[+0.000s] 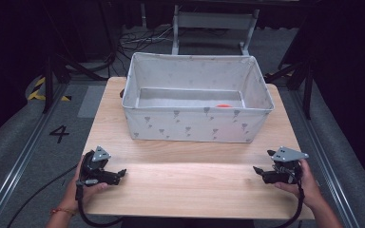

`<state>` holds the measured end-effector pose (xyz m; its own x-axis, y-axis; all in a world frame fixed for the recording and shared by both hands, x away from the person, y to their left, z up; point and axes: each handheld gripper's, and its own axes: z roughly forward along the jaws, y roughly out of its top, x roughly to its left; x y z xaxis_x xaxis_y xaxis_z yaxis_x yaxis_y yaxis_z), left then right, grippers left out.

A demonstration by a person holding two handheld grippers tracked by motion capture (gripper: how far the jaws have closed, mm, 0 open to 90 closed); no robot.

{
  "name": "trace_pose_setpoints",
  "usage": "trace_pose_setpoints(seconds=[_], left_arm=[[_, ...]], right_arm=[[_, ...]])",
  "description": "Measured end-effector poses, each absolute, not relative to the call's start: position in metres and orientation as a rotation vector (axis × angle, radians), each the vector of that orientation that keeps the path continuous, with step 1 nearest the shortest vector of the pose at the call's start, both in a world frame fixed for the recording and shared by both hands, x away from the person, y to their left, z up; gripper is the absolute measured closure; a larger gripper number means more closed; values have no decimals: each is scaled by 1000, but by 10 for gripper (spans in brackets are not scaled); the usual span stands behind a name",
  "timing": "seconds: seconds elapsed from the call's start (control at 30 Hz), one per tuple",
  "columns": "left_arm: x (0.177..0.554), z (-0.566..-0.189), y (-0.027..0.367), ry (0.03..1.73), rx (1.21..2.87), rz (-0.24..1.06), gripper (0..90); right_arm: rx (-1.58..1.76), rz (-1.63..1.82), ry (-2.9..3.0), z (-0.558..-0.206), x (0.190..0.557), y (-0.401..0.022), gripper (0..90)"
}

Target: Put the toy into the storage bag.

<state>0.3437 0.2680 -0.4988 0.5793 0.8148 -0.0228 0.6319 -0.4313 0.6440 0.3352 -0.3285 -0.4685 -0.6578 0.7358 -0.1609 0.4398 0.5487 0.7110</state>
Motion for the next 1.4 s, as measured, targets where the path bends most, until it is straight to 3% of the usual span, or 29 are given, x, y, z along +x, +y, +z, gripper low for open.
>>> trace_pose_setpoints(seconds=[0.57, 1.4], left_arm=[[344, -499, 268, 1151, 2199, 391, 5], [343, -499, 267, 1164, 2191, 397, 2]], right_arm=[[1146, 995, 2299, -504, 317, -365, 175], [1218, 1004, 2302, -505, 318, -375, 152]])
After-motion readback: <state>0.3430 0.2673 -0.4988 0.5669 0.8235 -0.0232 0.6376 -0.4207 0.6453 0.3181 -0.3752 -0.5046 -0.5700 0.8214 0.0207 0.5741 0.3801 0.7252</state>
